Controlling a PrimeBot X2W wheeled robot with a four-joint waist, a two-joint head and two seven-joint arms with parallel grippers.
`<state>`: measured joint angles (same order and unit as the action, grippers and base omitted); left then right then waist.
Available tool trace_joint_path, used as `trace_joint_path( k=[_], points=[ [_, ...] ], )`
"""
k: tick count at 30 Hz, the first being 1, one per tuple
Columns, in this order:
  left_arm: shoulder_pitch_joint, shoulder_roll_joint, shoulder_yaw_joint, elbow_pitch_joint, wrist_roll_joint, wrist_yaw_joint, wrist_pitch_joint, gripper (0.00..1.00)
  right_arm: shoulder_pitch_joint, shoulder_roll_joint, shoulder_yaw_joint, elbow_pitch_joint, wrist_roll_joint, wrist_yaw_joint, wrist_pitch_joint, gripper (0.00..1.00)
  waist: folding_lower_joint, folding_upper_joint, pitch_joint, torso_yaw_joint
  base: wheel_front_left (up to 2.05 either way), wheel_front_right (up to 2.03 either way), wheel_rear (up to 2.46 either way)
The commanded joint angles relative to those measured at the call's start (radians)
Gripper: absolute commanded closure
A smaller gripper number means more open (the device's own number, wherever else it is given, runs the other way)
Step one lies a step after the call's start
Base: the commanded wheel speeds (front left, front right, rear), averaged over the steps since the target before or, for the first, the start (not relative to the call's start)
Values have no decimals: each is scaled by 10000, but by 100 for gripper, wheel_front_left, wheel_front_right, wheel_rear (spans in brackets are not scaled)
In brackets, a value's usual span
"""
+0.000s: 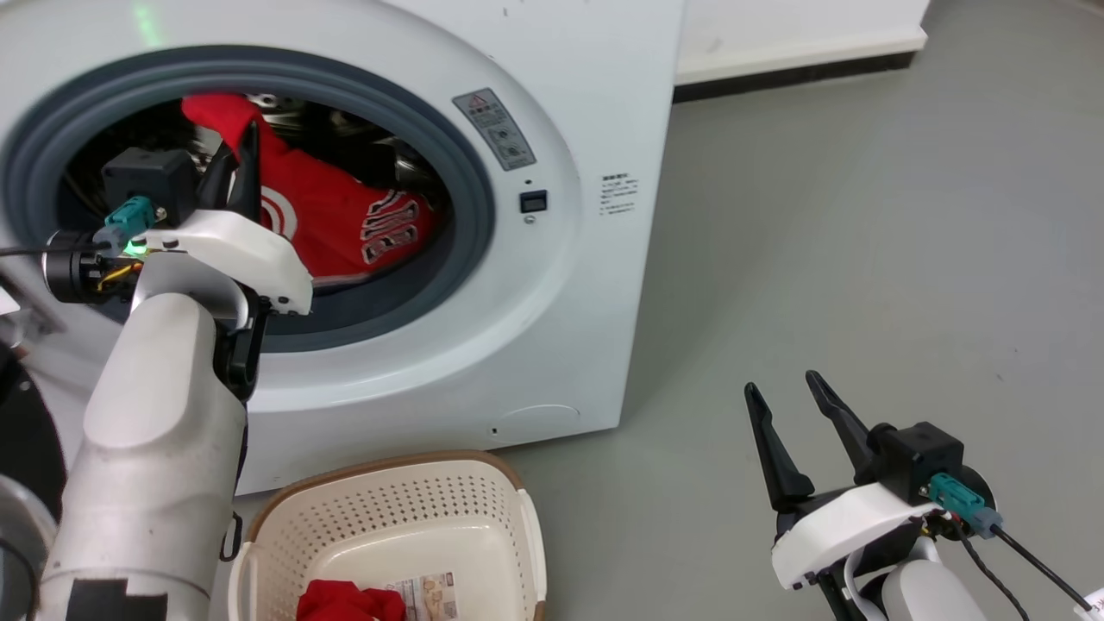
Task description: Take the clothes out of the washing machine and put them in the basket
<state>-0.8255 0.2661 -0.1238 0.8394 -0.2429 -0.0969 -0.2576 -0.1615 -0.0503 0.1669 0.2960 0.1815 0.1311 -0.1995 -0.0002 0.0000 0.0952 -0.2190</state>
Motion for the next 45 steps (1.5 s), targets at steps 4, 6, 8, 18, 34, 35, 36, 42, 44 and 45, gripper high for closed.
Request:
trace_joint_path(
  k=[4, 6, 8, 18, 34, 35, 36, 42, 44, 45],
  points=[
    [843, -154, 26, -1766, -110, 78, -74, 100, 339, 1, -136, -226, -108, -7, 160, 0, 2, 0, -361, 421, 0, 0, 0],
    [1202, -171, 11, -2724, -109, 131, -81, 100, 424, 1, -198, -316, -159, -7, 208, 0, 2, 0, -465, 560, 0, 0, 0],
    [1370, -155, 6, -3223, -94, 165, -84, 100, 462, 3, -215, -351, -168, -7, 231, 0, 2, 0, -516, 623, 0, 0, 0],
    [3378, -125, -105, -8240, -133, 800, 1063, 100, 623, 1, -265, -712, -128, -7, 397, 0, 2, 0, -528, 1038, 0, 0, 0],
    [7236, -1024, 0, -7927, -1036, 1625, 1013, 100, 246, -2, 14, -522, 97, -7, 171, 0, 2, 0, 519, 848, 0, 0, 0],
    [7342, -1076, -35, -7618, -1086, 1579, 943, 100, 198, 1, 27, -505, 92, -7, 145, 0, 2, 0, 595, 852, 0, 0, 0],
    [7421, -1154, -71, -7321, -1169, 1538, 883, 100, 159, 1, 30, -500, 104, -7, 123, 0, 2, 0, 715, 860, 0, 0, 0],
    [6888, -1563, -160, -5020, -1714, 1113, 517, 100, -148, 3, 116, -376, 161, -7, -20, 0, 2, 0, 1344, 947, 0, 0, 0],
    [6596, -1642, -280, -4113, -1747, 942, 451, 100, -298, 1, 164, -353, 170, -7, -55, 0, 2, 0, 1572, 951, 0, 0, 0],
    [6410, -1663, -339, -3614, -1742, 889, 435, 100, -382, 3, 183, -347, 172, -7, -72, 0, 2, 0, 1713, 943, 0, 0, 0]
  ],
)
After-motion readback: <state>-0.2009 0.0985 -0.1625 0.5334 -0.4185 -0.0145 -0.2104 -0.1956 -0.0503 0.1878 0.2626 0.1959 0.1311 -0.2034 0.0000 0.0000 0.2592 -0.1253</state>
